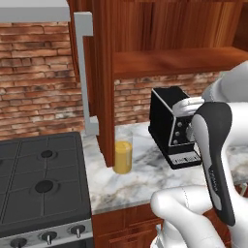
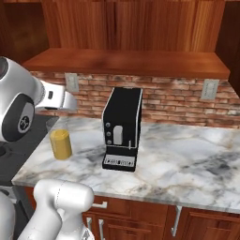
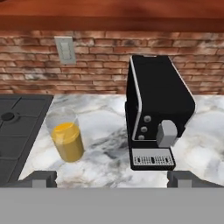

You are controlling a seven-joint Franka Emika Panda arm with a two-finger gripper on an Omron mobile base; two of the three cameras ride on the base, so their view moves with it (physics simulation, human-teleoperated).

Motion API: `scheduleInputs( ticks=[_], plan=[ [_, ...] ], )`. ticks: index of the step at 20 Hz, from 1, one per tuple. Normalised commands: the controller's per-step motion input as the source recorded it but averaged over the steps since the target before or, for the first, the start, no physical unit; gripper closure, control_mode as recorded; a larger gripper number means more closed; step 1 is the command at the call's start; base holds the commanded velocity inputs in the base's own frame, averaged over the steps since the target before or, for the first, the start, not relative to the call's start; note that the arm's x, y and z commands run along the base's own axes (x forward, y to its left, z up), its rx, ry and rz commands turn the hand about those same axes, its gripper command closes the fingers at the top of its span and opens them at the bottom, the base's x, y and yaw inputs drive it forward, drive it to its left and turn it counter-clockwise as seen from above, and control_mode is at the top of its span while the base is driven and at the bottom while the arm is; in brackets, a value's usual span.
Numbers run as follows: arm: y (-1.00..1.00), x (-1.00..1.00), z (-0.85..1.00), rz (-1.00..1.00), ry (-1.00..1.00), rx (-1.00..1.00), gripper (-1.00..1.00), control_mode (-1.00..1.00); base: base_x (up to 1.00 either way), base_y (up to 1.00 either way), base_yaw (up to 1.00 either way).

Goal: There is a tray on the dining counter. Grab the cup, mug, and pitcher and place them on the tray. The pitcher may be placed next to the tray if it cannot fit the tray.

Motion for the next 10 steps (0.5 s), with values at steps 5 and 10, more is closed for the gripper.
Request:
scheduleInputs(
  ticks=[5, 10],
  plan=[
    [0.59, 0.0, -0.22, 0.04, 0.25, 0.0, -1.0, -1.0, 0.0, 0.0, 0.0],
    [0.58, 0.05, -0.55, 0.0, 0.18, 0.0, -1.0, -1.0, 0.0, 0.0, 0.0]
  ],
)
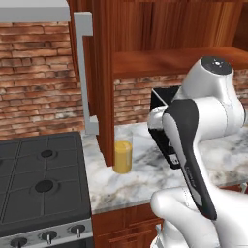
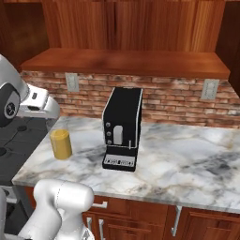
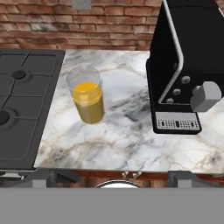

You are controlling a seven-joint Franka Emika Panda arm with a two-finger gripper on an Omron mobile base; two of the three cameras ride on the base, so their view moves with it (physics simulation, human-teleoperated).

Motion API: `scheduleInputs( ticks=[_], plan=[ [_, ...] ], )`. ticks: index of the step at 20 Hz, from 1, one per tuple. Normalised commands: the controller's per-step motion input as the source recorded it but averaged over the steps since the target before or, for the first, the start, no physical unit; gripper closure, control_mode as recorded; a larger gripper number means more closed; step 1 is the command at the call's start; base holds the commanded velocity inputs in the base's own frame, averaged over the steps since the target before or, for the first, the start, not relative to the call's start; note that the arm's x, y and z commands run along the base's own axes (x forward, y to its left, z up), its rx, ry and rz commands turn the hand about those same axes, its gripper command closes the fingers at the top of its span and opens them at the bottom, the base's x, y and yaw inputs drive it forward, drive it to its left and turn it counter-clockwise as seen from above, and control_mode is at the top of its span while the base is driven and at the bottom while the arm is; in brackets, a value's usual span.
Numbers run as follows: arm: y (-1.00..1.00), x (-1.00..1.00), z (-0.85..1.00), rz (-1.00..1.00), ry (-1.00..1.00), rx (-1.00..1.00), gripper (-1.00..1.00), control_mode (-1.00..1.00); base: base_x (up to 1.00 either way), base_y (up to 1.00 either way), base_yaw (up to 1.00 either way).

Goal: There is a tray on the dining counter. Grab the cup, mug, and pitcher and place them on the tray. The pitcher may be placed next to the tray if it cannot fit the tray.

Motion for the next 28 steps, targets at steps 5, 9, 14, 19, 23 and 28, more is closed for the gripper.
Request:
scheduleInputs(
  ticks=[5, 9, 14, 19, 23, 28],
  plan=[
    [0.35, 0.28, -0.62, 0.0, 0.08, 0.0, -1.0, -1.0, 0.0, 0.0, 0.0],
    [0.22, 0.31, -0.51, 0.0, 0.03, 0.0, -1.0, -1.0, 0.0, 0.0, 0.0],
    [0.18, 0.4, -0.33, 0.0, 0.02, 0.0, -1.0, -1.0, 0.0, 0.0, 0.0],
    [0.13, 0.53, -0.48, 0.0, 0.0, 0.0, -1.0, -1.0, 0.0, 0.0, 0.0],
    [0.17, 0.46, -0.33, 0.0, 0.01, 0.0, -1.0, -1.0, 0.0, 0.0, 0.0],
    [0.16, 0.36, -0.25, 0.0, 0.05, 0.0, -1.0, -1.0, 0.0, 0.0, 0.0]
  ],
)
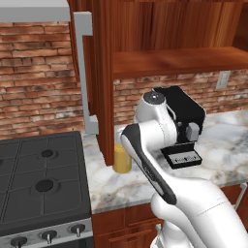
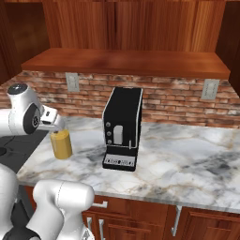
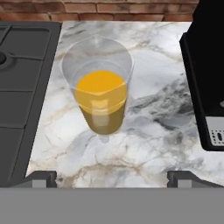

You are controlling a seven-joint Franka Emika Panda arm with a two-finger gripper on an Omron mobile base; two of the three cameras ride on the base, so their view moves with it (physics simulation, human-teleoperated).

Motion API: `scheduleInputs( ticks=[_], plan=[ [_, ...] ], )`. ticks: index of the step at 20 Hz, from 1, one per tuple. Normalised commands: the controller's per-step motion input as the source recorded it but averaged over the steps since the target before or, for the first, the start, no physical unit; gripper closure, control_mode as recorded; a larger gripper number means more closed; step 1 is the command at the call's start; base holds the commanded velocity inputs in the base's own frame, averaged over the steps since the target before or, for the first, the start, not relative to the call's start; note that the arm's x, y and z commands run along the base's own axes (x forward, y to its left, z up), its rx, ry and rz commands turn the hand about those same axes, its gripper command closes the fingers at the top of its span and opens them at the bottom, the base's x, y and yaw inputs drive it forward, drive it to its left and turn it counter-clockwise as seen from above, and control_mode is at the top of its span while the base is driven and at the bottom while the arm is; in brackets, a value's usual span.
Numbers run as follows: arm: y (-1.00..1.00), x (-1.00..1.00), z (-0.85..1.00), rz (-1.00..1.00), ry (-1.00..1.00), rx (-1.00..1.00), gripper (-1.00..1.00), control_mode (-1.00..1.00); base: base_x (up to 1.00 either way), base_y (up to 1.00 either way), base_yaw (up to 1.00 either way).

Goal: There is a tray on the dining counter. Grab the cup, mug, and pitcher and place them on the tray. The pitcher may be placed next to the tray if it cannot fit the tray.

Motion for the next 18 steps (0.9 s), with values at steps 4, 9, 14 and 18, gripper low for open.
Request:
scheduleInputs(
  ticks=[4, 9, 14, 18],
  plan=[
    [0.11, 0.36, -0.29, 0.0, 0.02, 0.0, -1.0, -1.0, 0.0, 0.0, 0.0],
    [0.09, 0.37, -0.37, 0.01, 0.01, 0.0, -1.0, -1.0, 0.0, 0.0, 0.0],
    [0.03, 0.22, -0.41, 0.01, 0.0, 0.0, -1.0, -1.0, 0.0, 0.0, 0.0],
    [0.07, 0.19, -0.3, 0.0, 0.0, 0.0, -1.0, -1.0, 0.0, 0.0, 0.0]
  ],
)
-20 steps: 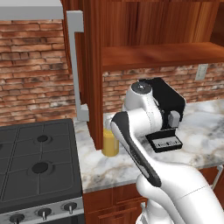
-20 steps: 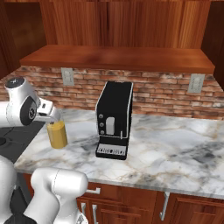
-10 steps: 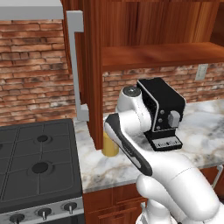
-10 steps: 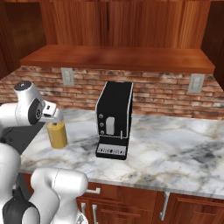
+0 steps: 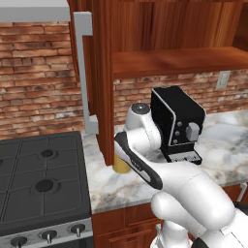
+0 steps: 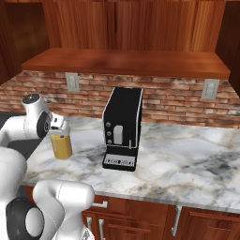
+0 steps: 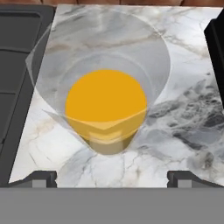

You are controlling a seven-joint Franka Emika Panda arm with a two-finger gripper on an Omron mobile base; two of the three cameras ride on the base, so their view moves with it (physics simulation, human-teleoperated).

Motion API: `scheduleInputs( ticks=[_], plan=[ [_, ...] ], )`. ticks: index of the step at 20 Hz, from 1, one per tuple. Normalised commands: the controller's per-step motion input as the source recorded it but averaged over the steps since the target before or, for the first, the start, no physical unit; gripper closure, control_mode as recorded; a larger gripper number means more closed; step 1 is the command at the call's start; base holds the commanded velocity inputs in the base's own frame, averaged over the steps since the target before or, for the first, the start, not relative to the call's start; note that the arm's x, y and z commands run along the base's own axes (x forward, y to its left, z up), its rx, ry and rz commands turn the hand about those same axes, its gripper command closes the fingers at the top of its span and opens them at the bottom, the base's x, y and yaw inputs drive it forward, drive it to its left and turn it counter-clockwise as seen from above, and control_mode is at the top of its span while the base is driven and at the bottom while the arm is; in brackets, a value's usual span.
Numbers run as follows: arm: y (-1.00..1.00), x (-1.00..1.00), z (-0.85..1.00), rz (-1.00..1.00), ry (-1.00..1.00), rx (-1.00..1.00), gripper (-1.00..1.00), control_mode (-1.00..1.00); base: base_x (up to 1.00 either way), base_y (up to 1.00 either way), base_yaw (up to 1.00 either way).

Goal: There is a tray on the dining counter. Grab the cup, mug, and pitcher and place them on the tray. The pitcher may be placed next to the tray if it cannot fit the tray.

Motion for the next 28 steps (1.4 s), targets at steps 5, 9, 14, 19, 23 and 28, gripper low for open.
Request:
scheduleInputs(
  ticks=[5, 9, 14, 19, 23, 28],
  plan=[
    [0.14, 0.16, -0.08, 0.0, 0.04, 0.0, -1.0, -1.0, 0.0, 0.0, 0.0],
    [0.11, 0.21, -0.04, 0.0, 0.0, 0.0, -1.0, -1.0, 0.0, 0.0, 0.0],
    [0.06, 0.16, -0.02, 0.0, 0.0, 0.0, -1.0, -1.0, 0.0, 0.0, 0.0],
    [0.0, 0.12, 0.0, 0.0, 0.03, 0.0, -1.0, -1.0, 0.0, 0.0, 0.0],
    [0.0, 0.06, 0.0, 0.0, 0.07, 0.0, -1.0, -1.0, 0.0, 0.0, 0.0],
    [0.0, 0.0, 0.0, 0.01, 0.09, 0.0, -1.0, -1.0, 0.0, 0.0, 0.0]
  ],
)
